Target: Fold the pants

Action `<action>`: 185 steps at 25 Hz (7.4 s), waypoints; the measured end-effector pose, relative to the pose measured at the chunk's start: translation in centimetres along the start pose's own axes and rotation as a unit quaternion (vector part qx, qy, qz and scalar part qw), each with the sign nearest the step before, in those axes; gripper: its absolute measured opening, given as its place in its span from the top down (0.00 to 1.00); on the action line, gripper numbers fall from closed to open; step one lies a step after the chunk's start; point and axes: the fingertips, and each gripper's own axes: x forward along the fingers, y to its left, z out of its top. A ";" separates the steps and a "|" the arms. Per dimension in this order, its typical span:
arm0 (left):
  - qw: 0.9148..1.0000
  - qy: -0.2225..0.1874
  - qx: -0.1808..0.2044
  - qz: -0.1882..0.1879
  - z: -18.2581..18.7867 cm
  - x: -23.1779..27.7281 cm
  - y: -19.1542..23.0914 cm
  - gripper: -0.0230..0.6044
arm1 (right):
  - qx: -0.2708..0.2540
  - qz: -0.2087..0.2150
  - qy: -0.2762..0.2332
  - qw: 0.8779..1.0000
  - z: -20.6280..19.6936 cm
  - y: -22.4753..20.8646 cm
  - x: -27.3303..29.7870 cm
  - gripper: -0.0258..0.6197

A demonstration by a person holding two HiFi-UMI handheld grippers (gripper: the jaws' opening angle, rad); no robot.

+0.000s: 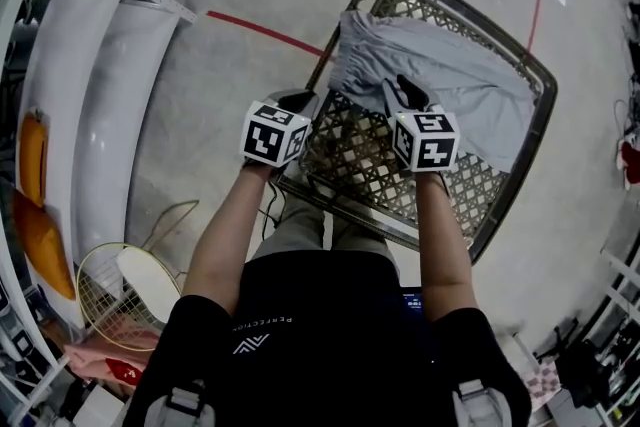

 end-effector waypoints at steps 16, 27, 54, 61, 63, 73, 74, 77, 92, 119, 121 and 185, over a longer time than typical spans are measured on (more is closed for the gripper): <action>1.000 -0.001 -0.022 -0.003 0.7 0.2 3.8 0.93 | -0.052 0.118 0.024 0.991 0.1 9.0 5.0 0.79; 1.000 0.001 -0.020 -0.004 1.9 0.8 5.4 0.93 | -0.139 0.090 0.108 0.980 -4.2 9.1 8.6 0.68; 0.989 -0.023 0.096 -0.106 9.9 8.4 4.4 0.78 | -0.121 0.100 0.105 0.982 -5.3 8.9 7.9 0.68; 0.985 -0.028 0.111 -0.133 12.0 10.5 3.7 0.75 | -0.141 0.079 0.087 0.983 -4.9 7.5 7.6 0.66; 0.983 -0.029 0.119 -0.133 12.3 10.8 3.4 0.75 | -0.139 0.078 0.092 0.983 -5.3 7.3 7.8 0.64; 0.982 -0.014 0.132 -0.134 12.7 12.1 3.2 0.74 | -0.101 0.067 0.092 0.988 -5.3 6.8 8.1 0.64; 0.982 -0.015 0.132 -0.133 13.0 12.1 3.2 0.74 | -0.104 0.066 0.094 0.988 -5.4 6.8 8.2 0.64; 0.982 -0.018 0.133 -0.134 13.6 12.3 3.2 0.74 | -0.105 0.065 0.100 0.987 -5.5 6.9 8.1 0.64; 0.960 0.085 0.212 -0.162 14.3 15.1 2.1 0.66 | -0.099 0.079 0.114 0.985 -5.1 6.8 8.1 0.64; 0.947 0.100 0.260 -0.159 13.5 16.3 0.2 0.87 | -0.075 0.063 0.103 0.990 -4.6 4.9 8.3 0.88; 0.946 0.104 0.268 -0.149 13.3 16.1 0.2 0.88 | -0.069 0.065 0.104 0.990 -4.7 4.9 8.2 0.89; 0.919 0.107 0.352 -0.145 18.5 18.4 -16.5 0.89 | 0.065 -0.053 -0.010 0.996 -3.5 -9.9 -6.7 0.89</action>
